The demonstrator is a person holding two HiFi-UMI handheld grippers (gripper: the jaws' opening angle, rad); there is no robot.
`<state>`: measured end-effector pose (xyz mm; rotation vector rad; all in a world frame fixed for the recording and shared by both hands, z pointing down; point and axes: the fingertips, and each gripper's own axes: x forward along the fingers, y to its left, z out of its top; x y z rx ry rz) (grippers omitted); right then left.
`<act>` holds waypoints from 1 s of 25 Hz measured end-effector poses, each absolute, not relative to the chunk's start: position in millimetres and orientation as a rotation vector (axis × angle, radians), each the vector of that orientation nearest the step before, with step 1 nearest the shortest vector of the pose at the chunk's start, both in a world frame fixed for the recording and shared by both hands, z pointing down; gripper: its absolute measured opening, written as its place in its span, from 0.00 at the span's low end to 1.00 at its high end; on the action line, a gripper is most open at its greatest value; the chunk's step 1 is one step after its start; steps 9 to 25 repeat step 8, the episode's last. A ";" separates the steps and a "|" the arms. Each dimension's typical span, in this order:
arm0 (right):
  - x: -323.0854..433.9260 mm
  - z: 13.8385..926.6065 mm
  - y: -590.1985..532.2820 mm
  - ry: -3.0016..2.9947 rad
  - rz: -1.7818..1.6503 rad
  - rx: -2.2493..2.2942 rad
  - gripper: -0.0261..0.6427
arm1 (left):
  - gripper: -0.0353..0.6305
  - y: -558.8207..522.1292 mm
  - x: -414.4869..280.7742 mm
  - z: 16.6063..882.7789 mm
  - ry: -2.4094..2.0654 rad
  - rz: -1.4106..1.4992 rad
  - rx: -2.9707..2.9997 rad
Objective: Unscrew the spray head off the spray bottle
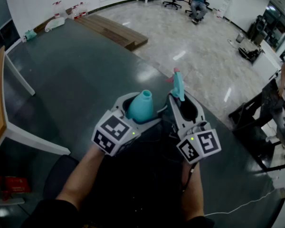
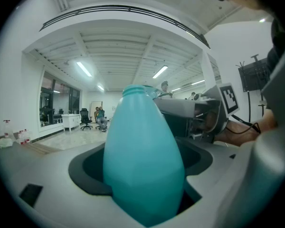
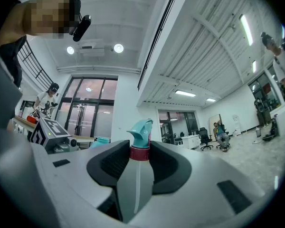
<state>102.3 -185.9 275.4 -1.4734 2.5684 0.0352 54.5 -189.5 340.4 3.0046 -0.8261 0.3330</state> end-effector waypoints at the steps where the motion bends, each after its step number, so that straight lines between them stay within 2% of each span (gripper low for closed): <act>1: 102.4 274.9 -185.7 2.568 0.036 -1.474 0.24 | 0.68 -189.3 54.7 340.0 -0.824 0.333 3.006; 25: 101.4 271.2 -183.9 2.566 0.053 -1.477 0.24 | 0.68 -187.2 54.9 339.8 -0.814 0.339 3.013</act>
